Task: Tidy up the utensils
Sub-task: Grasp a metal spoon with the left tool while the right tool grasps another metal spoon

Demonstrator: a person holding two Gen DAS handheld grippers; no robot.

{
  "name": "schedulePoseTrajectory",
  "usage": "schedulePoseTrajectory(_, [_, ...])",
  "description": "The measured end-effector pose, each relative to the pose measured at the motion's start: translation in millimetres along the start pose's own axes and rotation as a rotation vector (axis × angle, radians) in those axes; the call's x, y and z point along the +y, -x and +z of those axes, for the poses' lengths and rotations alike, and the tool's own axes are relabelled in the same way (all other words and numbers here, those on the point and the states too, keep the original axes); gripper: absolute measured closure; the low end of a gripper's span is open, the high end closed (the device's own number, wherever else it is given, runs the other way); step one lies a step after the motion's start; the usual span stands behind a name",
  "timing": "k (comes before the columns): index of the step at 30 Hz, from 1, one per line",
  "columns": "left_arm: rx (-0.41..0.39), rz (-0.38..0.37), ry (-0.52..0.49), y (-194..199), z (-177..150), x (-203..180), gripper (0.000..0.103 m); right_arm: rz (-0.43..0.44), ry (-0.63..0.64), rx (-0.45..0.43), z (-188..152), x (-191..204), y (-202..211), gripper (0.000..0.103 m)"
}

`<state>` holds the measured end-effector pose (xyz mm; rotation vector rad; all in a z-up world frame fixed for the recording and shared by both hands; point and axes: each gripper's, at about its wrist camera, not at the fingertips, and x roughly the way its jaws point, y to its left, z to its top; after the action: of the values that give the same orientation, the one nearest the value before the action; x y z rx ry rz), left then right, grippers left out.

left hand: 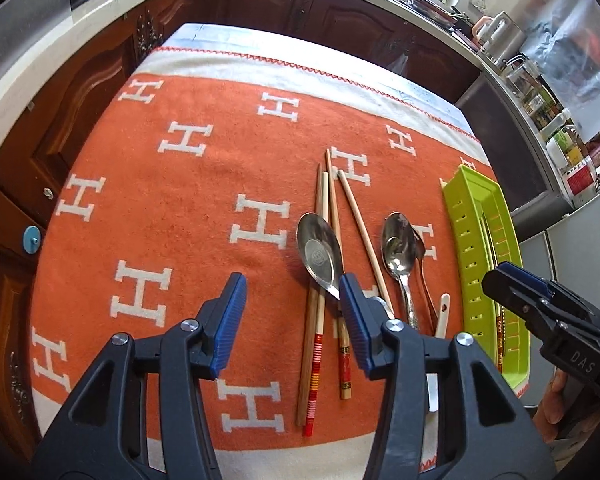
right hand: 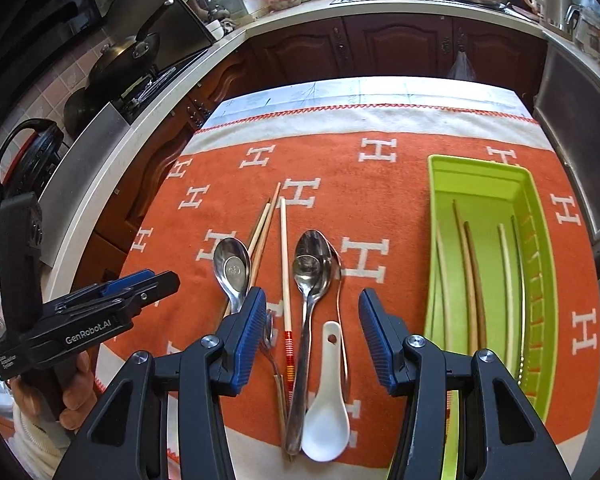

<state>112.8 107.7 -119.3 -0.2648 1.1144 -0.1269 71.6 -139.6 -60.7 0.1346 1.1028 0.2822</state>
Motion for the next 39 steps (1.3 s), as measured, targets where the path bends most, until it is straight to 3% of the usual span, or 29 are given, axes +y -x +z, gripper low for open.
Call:
schedulePoseTrajectory(13, [0.015, -0.051, -0.002, -56, 18, 2, 0.058, 0.017, 0.029, 0.077, -4, 9, -50, 0.058])
schedulePoseTrajectory(32, [-0.014, -0.085, -0.082, -84, 24, -16, 0.059, 0.006, 0.052, 0.122, -7, 15, -70, 0.058])
schedulePoseTrajectory(39, [-0.03, -0.094, -0.11, -83, 20, -21, 0.093, 0.006, 0.054, 0.134, -10, 17, -74, 0.059])
